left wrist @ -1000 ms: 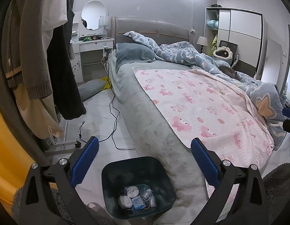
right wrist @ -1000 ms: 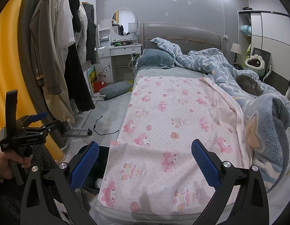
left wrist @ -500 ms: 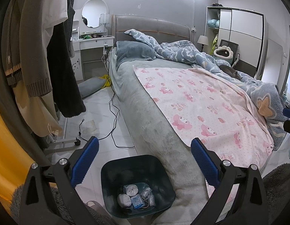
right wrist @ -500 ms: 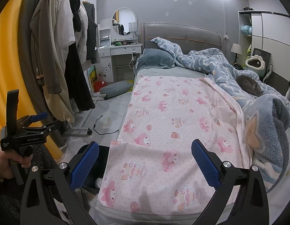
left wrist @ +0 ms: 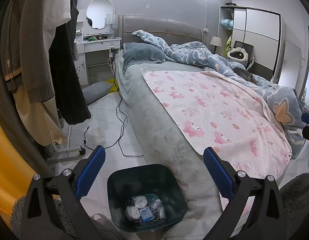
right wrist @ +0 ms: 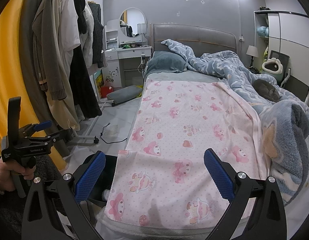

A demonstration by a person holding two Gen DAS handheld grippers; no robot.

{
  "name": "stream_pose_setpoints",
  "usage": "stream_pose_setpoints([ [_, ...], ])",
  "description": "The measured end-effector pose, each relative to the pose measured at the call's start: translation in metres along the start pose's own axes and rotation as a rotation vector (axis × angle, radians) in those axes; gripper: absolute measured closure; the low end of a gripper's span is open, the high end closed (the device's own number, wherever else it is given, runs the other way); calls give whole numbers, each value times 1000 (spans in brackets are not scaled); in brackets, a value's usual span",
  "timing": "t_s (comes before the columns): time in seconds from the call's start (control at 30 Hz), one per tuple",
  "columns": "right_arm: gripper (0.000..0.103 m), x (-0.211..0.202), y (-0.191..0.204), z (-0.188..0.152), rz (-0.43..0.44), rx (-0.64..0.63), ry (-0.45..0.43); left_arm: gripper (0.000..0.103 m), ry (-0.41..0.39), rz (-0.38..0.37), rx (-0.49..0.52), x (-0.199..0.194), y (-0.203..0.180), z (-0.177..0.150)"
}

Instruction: Collect trash

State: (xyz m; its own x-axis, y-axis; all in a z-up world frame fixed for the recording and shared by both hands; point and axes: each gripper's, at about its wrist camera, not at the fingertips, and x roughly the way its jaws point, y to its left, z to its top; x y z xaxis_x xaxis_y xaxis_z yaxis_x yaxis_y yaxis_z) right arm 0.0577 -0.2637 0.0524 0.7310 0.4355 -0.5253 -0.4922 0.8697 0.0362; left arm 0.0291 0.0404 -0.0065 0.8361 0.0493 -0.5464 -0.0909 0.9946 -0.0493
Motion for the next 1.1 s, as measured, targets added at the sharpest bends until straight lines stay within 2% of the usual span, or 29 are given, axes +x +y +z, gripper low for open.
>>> stream_pose_setpoints([
  [1.1, 3, 0, 1, 1, -1, 1, 1, 3, -2, -11, 4, 0, -10, -6],
])
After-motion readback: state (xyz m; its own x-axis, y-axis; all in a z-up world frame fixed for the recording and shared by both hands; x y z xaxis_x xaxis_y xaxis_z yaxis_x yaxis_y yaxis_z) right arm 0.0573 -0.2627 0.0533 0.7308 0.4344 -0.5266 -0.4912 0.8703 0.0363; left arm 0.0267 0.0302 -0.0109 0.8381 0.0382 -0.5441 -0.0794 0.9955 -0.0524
